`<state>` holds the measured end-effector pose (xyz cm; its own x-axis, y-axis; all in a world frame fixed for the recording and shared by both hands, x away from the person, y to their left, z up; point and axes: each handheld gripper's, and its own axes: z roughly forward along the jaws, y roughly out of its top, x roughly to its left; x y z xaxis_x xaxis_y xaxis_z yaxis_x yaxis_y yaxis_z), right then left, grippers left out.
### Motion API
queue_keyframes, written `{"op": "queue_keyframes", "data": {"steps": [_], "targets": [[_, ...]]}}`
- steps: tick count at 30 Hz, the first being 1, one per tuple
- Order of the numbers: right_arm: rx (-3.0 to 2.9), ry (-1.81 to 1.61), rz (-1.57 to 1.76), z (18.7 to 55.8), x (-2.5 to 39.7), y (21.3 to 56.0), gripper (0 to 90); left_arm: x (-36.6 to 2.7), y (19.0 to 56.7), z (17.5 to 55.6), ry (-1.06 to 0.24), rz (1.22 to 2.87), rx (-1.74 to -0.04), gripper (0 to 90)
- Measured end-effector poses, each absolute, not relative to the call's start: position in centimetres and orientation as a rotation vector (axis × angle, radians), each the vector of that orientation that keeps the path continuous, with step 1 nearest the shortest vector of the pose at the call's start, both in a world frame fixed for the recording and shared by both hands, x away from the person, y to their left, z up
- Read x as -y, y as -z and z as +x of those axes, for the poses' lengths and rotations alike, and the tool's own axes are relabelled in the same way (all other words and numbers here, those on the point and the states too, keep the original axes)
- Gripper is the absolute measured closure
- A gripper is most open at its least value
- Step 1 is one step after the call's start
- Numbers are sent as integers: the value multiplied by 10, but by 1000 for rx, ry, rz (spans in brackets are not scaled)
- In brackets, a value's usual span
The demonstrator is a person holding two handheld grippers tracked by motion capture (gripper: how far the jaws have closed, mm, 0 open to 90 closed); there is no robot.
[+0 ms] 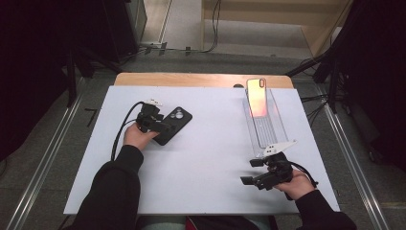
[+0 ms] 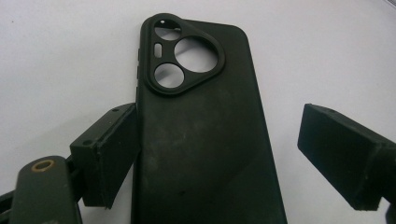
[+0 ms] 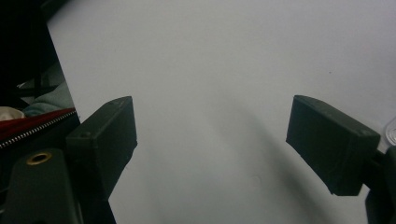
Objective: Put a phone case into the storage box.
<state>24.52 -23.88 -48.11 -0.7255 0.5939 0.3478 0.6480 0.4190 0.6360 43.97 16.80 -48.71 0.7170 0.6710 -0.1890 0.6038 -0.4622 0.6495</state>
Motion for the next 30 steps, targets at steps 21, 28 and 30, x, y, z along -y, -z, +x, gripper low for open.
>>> {"op": "queue_keyframes", "data": {"steps": [21,28,30], "targets": [[2601,1193,-1123,245,236,482,145,-159,505,425,-317,2228,-964,121],[2601,1194,-1122,245,236,483,145,-156,507,421,-370,2239,-942,120],[2600,1192,-1123,245,236,483,145,-155,508,420,-392,2241,-940,120]]}}
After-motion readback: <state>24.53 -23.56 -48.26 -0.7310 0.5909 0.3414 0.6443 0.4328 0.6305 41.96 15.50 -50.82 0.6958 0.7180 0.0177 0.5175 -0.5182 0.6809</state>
